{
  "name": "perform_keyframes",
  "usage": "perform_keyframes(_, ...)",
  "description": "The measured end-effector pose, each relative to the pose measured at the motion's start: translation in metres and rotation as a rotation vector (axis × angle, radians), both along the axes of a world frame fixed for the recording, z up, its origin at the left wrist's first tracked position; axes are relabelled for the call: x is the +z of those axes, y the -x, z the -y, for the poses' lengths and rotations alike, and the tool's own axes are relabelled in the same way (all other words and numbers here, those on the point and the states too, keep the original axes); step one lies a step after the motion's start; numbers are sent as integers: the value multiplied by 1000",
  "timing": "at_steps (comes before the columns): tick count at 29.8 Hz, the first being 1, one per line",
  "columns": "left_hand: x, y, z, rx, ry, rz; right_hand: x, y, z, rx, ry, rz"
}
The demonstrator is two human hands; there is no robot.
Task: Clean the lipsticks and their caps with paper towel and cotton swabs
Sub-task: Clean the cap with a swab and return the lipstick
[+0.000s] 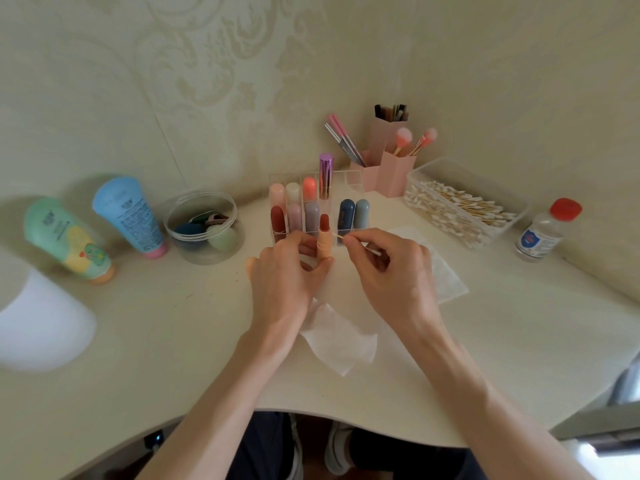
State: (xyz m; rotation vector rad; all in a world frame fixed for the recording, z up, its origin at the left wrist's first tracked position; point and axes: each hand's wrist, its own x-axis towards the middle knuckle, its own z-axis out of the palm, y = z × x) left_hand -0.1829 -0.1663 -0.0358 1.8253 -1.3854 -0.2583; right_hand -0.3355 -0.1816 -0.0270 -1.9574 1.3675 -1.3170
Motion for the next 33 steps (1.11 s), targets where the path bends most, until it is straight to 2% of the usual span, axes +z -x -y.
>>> perform_keyframes(14, 1, 2, 0, 15, 18, 0, 2, -2, -1, 17, 13, -5)
perform_keyframes(33, -4, 3, 0, 9, 17, -20, 1, 2, 2, -64, 1, -5)
